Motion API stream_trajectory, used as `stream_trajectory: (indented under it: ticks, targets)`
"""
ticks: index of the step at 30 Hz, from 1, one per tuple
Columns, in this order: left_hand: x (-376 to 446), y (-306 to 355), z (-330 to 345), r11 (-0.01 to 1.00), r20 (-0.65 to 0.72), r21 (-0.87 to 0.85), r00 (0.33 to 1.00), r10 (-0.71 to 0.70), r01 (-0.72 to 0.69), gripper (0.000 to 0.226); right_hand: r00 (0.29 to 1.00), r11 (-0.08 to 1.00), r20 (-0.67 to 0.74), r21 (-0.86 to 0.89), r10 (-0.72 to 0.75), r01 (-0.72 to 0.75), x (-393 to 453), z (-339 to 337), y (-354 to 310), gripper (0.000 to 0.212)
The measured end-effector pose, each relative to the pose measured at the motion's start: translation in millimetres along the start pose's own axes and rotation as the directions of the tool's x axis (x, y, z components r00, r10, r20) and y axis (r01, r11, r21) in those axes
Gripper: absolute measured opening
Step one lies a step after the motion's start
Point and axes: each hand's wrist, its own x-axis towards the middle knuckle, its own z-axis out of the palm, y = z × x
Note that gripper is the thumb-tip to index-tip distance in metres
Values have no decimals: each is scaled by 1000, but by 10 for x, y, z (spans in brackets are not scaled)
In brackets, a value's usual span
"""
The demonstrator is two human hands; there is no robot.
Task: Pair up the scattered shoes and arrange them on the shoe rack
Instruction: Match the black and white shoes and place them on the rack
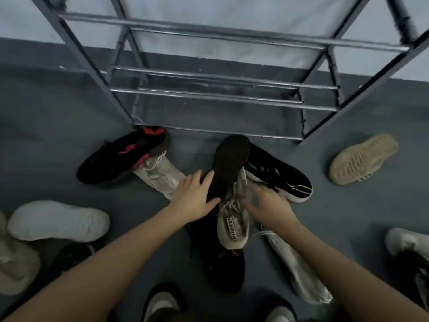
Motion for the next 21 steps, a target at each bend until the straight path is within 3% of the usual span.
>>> stream_trajectory:
  ticks: [4, 7, 10, 13, 15, 16, 19, 21]
  targets:
    - [101, 11, 276, 994, -90, 105, 996, -17, 26, 83, 998, 999, -65, -45, 18, -21, 84, 310, -11, 41]
    - [116, 12, 359, 995, -160, 93, 987, -26, 42, 73, 991, 997, -126, 64, 49, -42, 126, 465, -17, 29]
    - [101, -53, 306, 982, -242, -188, 970, -36, -11, 51, 960, 973, -243, 211, 141, -89, 100, 492, -23, 26]
    - [31, -244, 219, 807, -173, -590, 978, -117, -8, 36, 916, 969, -394, 244, 77, 24, 6, 514, 23, 24]
    - [0, -341, 193, 698, -147, -715, 969, -197, 33, 33, 888, 946, -455, 311, 66, 89, -33, 523, 117, 21]
    - [-13, -351, 184, 726, -160, -686, 965, -208, 43, 31, 885, 933, -459, 347, 75, 101, -60, 528, 164, 19]
    - [21, -300, 209, 947, -347, -301, 913, -216, 110, 35, 887, 902, -448, 421, 116, 95, -143, 506, 230, 18]
    - [79, -272, 192, 969, -389, -171, 891, -235, 181, 46, 895, 907, -427, 416, 127, 70, -143, 517, 274, 17]
